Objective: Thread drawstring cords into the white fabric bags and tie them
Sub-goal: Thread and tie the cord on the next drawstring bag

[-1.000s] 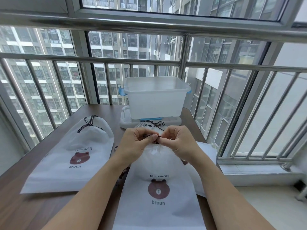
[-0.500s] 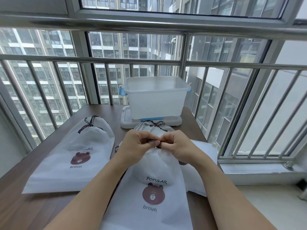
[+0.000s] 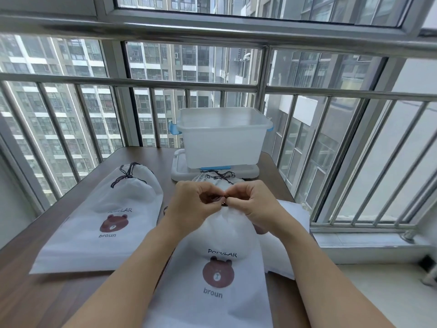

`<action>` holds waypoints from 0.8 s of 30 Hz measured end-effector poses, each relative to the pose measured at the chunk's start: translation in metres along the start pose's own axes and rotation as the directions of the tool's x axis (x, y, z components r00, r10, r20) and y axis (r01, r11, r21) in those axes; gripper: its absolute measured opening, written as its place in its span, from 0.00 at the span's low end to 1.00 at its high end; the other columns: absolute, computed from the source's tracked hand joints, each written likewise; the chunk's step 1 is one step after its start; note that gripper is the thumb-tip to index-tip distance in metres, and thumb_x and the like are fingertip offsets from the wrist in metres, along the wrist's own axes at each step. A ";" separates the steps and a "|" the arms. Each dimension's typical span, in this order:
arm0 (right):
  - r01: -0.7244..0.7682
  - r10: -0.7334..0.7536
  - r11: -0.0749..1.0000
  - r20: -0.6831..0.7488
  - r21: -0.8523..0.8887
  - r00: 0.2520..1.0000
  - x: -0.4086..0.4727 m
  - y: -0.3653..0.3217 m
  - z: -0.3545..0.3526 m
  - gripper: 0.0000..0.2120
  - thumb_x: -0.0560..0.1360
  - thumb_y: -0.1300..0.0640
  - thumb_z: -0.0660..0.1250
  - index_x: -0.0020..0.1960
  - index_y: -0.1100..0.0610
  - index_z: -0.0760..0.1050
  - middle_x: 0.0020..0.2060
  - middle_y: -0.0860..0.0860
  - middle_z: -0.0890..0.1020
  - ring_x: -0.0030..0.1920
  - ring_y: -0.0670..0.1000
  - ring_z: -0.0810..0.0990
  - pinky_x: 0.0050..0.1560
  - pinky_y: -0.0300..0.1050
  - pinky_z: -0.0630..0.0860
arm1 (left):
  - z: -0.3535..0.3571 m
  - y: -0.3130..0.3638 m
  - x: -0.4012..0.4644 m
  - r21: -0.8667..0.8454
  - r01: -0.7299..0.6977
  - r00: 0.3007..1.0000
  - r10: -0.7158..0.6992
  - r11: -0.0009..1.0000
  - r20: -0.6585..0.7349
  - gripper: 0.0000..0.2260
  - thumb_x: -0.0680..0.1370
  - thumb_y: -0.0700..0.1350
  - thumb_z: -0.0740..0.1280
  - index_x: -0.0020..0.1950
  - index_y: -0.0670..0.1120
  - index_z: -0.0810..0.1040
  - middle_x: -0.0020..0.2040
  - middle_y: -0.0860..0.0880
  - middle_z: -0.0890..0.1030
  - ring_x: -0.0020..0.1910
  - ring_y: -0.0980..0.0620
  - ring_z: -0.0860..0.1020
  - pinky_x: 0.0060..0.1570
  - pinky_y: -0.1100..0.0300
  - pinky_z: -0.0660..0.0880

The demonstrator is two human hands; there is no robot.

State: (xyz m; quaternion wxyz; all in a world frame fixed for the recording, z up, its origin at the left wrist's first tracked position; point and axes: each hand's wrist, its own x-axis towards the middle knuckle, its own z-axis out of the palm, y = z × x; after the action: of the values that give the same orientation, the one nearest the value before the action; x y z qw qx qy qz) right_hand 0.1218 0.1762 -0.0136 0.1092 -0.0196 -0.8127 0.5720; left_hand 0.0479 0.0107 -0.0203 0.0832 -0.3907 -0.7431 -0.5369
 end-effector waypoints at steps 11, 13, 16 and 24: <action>-0.240 0.175 0.891 0.195 0.386 0.965 -0.002 0.000 -0.009 0.11 0.82 0.63 0.63 0.59 0.60 0.83 0.50 0.60 0.84 0.48 0.54 0.81 0.53 0.47 0.77 | 0.005 0.005 -0.002 -0.202 0.075 0.992 -0.093 0.976 -0.083 0.06 0.71 0.32 0.76 0.44 0.41 0.86 0.38 0.48 0.86 0.39 0.49 0.85 0.45 0.59 0.82; -0.256 0.166 0.868 0.239 0.424 0.957 -0.004 0.001 -0.008 0.14 0.83 0.60 0.62 0.63 0.66 0.80 0.58 0.64 0.83 0.56 0.55 0.80 0.61 0.50 0.75 | 0.005 0.003 -0.002 -0.235 0.082 0.992 -0.102 0.969 -0.077 0.06 0.71 0.31 0.76 0.44 0.41 0.86 0.38 0.47 0.86 0.39 0.47 0.86 0.46 0.57 0.82; -0.305 0.169 0.820 0.305 0.485 0.937 -0.007 -0.002 -0.007 0.17 0.83 0.58 0.63 0.66 0.69 0.76 0.61 0.64 0.81 0.56 0.56 0.80 0.55 0.45 0.77 | 0.007 0.005 -0.002 -0.281 0.080 0.991 -0.107 0.956 -0.080 0.08 0.71 0.29 0.75 0.44 0.41 0.86 0.38 0.46 0.86 0.39 0.48 0.86 0.46 0.59 0.81; -0.196 0.170 0.881 0.099 0.431 0.981 -0.003 -0.002 -0.009 0.10 0.72 0.54 0.77 0.49 0.59 0.84 0.45 0.56 0.85 0.44 0.53 0.80 0.42 0.42 0.76 | 0.005 0.005 0.000 -0.283 0.117 0.982 -0.153 0.952 -0.112 0.08 0.72 0.32 0.75 0.44 0.44 0.87 0.38 0.50 0.87 0.39 0.51 0.86 0.44 0.63 0.81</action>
State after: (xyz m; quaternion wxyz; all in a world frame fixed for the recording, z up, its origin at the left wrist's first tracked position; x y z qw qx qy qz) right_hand 0.1265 0.1838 -0.0092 0.0326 -0.0544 -0.6606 0.7481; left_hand 0.0531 0.0153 -0.0183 0.0403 -0.3102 -0.6791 -0.6641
